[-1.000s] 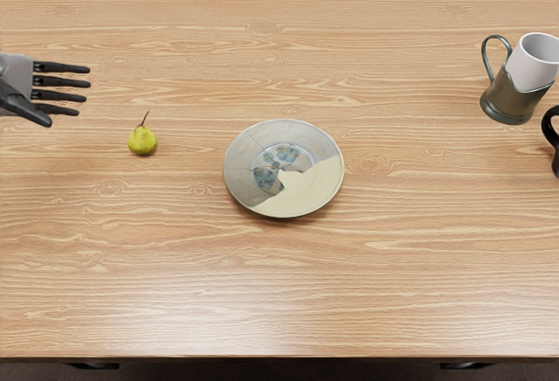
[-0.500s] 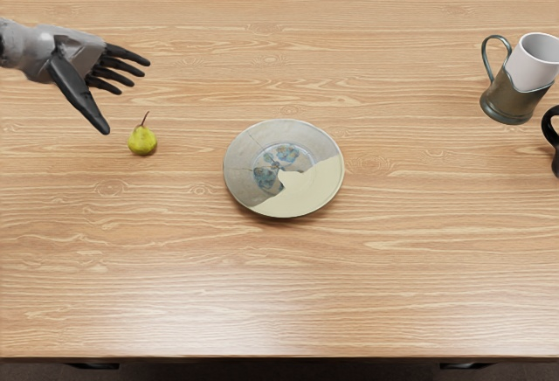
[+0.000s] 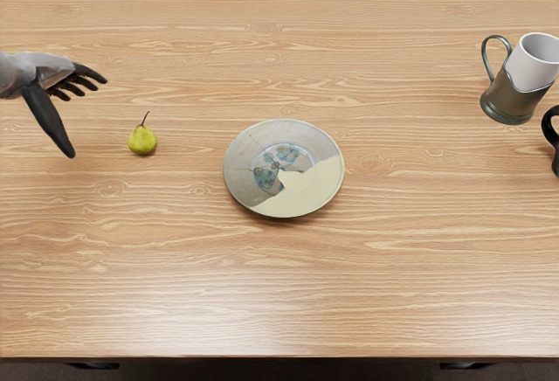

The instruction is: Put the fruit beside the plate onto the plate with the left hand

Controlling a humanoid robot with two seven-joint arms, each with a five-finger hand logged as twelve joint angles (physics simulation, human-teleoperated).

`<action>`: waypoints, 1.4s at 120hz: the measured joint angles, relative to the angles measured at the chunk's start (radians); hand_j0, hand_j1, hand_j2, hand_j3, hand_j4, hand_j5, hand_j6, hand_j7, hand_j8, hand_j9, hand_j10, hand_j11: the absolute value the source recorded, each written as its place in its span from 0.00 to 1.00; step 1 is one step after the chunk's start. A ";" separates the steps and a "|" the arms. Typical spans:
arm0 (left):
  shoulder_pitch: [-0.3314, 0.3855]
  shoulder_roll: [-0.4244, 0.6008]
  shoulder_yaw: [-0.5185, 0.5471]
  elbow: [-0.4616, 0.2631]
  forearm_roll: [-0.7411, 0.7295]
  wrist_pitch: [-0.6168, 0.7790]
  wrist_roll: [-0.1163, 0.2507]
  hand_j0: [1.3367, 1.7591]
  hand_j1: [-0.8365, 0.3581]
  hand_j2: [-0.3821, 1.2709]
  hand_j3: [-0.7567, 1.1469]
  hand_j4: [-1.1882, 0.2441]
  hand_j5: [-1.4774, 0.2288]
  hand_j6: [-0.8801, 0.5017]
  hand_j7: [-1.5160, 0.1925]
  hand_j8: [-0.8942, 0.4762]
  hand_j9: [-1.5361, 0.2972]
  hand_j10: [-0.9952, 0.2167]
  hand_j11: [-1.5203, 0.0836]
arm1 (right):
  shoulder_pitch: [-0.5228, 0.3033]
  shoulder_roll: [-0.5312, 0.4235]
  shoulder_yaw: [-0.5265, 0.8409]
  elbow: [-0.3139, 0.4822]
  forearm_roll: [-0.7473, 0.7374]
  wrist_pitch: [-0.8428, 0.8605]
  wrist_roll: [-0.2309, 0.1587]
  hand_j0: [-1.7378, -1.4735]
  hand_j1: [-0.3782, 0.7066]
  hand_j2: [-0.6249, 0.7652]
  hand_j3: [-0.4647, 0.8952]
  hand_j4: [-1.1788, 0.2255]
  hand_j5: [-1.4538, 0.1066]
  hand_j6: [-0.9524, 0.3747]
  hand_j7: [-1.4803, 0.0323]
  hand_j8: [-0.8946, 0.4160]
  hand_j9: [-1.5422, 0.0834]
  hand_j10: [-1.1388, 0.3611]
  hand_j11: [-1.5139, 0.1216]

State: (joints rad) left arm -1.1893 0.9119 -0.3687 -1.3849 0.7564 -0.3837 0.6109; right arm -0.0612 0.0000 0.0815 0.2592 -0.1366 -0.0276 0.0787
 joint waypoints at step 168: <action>0.109 -0.436 0.276 0.194 0.498 0.658 0.000 0.76 0.82 0.25 0.40 0.71 0.73 0.51 0.76 0.52 0.72 0.68 0.81 | 0.000 0.000 0.000 0.000 0.000 0.000 0.000 0.30 0.04 0.45 0.34 0.83 0.92 0.71 0.97 0.67 0.94 0.75 0.91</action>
State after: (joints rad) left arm -1.0799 0.4756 -0.0925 -1.1911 1.2546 0.2738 0.6109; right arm -0.0610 0.0000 0.0814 0.2592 -0.1366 -0.0276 0.0787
